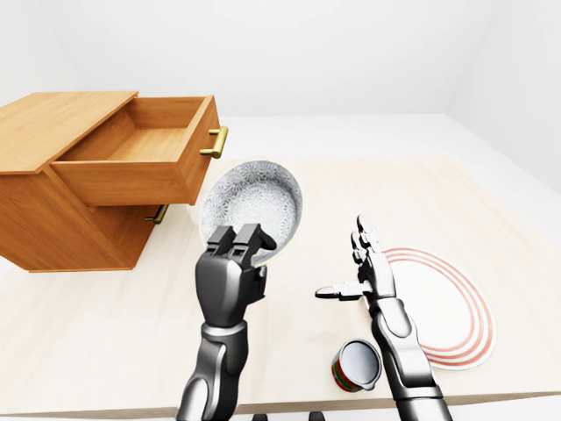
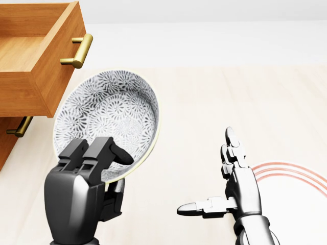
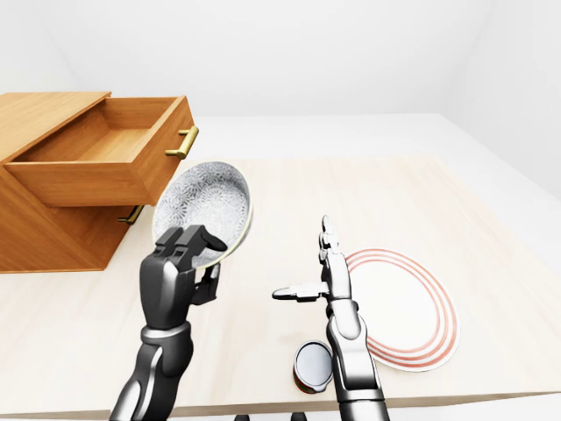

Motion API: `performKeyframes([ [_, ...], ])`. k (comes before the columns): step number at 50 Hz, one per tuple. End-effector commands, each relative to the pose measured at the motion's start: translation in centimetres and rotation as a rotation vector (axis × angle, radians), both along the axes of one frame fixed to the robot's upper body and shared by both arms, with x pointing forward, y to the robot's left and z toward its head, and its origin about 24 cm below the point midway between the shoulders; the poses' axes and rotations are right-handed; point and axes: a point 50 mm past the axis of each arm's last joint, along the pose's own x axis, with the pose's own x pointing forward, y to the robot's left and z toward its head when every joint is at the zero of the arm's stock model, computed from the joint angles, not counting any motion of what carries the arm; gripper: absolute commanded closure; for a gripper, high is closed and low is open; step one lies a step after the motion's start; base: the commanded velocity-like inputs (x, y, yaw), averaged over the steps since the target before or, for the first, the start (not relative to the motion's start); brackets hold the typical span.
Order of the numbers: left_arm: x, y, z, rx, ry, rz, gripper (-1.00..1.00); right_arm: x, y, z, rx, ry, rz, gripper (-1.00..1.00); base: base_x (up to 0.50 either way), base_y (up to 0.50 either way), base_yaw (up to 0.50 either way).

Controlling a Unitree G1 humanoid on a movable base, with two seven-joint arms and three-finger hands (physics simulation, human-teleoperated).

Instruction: Put the bowl on top of the cabinet.

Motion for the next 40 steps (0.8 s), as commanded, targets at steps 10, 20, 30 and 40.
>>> performKeyframes([
  [10,-2.4,0.7,5.3,-0.116,-0.167,-0.052,0.92,0.0,0.1,0.0,-0.003,0.000,0.002,-1.00,0.00,0.00,0.00],
  [20,-2.6,1.5,8.6,-0.166,-0.242,-0.109,0.93,0.1,0.4,-0.1,-0.006,0.002,0.008,-1.00,0.00,0.00,0.00],
  [30,-3.0,2.0,11.2,-0.172,-0.325,-0.151,0.93,0.0,0.4,-0.1,-0.007,0.001,0.010,-1.00,0.00,0.00,0.00],
  [40,-3.2,2.5,12.3,-0.169,-0.371,-0.161,0.92,0.0,0.5,-0.2,-0.008,0.003,0.013,-1.00,0.00,0.00,0.00],
])
